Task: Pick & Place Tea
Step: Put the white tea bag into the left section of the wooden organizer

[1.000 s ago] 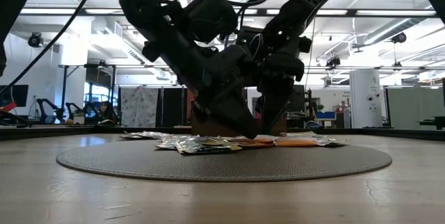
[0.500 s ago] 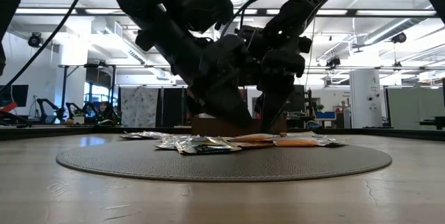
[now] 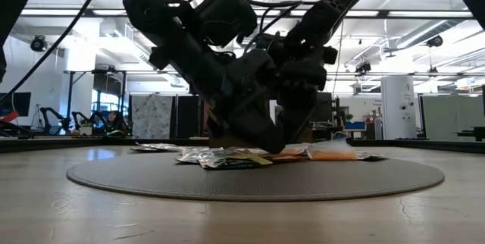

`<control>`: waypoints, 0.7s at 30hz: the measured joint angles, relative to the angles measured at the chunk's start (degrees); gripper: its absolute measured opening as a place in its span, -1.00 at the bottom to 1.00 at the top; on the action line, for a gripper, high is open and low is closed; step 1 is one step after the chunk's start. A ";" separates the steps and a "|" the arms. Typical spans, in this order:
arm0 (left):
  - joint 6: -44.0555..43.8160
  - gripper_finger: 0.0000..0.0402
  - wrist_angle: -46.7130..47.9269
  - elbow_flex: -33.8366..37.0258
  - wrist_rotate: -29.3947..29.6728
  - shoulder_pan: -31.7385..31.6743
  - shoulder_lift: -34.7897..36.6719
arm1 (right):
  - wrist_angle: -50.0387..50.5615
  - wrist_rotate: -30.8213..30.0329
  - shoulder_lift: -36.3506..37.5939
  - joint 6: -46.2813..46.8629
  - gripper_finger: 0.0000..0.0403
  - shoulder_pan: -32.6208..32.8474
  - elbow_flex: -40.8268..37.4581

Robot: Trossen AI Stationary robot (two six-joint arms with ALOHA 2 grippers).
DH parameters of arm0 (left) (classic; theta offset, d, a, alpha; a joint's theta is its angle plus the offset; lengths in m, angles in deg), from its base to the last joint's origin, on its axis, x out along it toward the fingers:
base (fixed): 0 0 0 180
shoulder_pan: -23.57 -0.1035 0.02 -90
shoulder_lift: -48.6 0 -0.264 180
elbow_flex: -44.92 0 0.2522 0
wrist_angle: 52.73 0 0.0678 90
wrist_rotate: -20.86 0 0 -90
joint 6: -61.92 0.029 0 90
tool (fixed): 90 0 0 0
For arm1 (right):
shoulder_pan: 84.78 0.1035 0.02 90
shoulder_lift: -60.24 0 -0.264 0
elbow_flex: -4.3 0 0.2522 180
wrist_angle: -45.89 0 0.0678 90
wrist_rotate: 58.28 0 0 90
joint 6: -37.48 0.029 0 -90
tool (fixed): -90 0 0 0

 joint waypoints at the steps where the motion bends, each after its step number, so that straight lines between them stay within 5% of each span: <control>1: 0.28 -0.61 -0.08 0.02 0.22 -0.04 -0.02 | -0.09 0.36 -0.18 0.88 -0.12 0.00 0.04; 13: 2.69 -0.61 -0.14 0.08 3.98 -0.46 -0.13 | 3.39 4.19 0.71 2.41 -0.14 0.01 1.99; 21: 2.93 -0.61 -0.41 0.17 4.10 -0.45 0.11 | 5.42 4.17 0.71 0.83 -0.48 -0.08 4.28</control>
